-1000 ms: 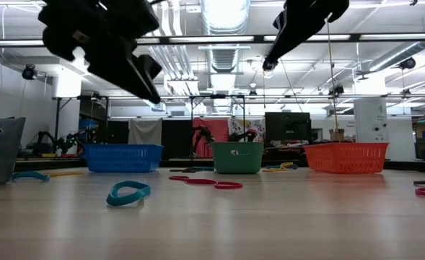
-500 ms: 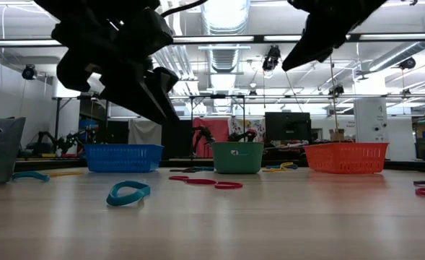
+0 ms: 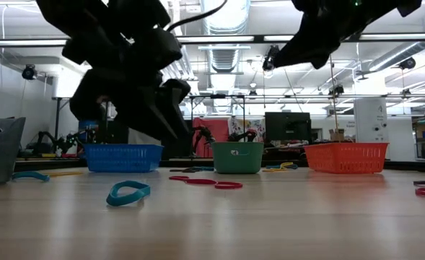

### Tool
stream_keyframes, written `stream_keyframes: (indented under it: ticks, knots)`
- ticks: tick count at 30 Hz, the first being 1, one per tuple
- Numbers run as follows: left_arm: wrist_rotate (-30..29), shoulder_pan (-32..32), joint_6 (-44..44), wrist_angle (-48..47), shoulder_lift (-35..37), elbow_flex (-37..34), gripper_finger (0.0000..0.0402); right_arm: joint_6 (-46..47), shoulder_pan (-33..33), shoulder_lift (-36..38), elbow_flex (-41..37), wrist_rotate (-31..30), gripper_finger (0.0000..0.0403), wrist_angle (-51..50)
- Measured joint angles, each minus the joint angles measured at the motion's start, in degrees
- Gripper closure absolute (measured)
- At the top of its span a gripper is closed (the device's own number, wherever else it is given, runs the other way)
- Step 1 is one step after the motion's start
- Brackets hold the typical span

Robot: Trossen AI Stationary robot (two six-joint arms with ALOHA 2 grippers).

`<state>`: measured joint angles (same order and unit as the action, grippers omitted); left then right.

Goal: Sort rubber bands into baskets
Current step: Put the left red rubber band into the orange bin

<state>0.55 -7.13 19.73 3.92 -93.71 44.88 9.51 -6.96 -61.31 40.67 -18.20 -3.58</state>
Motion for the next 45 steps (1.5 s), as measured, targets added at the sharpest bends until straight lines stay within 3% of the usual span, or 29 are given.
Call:
stream_keyframes:
  ticks: [7,17,21,26,29,37,41,45]
  knots:
    - [4.86,2.97,2.09,0.92,-2.41,0.00,0.0267,0.38,0.00,-2.48,-0.01,0.03,0.0351,0.63]
    - [5.21,4.58,7.15,6.85,-10.04,0.07,0.0273,0.58,0.00,-3.25,-0.01,0.13,0.0351,1.40]
    - [6.47,4.67,7.11,7.45,-11.53,0.16,0.0302,0.58,0.00,-3.22,-0.01,0.16,0.0351,1.50]
    - [7.20,4.57,6.77,7.06,-12.07,0.16,0.0383,0.58,0.00,-3.25,-0.01,0.17,0.0351,2.06]
    - [7.21,4.57,6.36,7.04,-12.07,0.15,0.0394,0.58,-0.02,-3.27,-0.01,0.17,0.0351,2.67]
    - [7.39,4.78,7.53,6.29,-5.71,-0.32,0.0401,3.83,-0.02,-6.12,-2.56,0.19,0.0351,8.15]
    - [4.36,5.20,6.09,9.24,-0.18,-0.13,0.0401,-1.25,-0.07,-10.93,-3.20,0.08,0.0351,15.22]
    - [-0.89,5.31,2.86,11.15,4.60,-0.04,0.0402,-8.98,-0.66,-17.22,-3.25,0.17,0.0351,29.10]
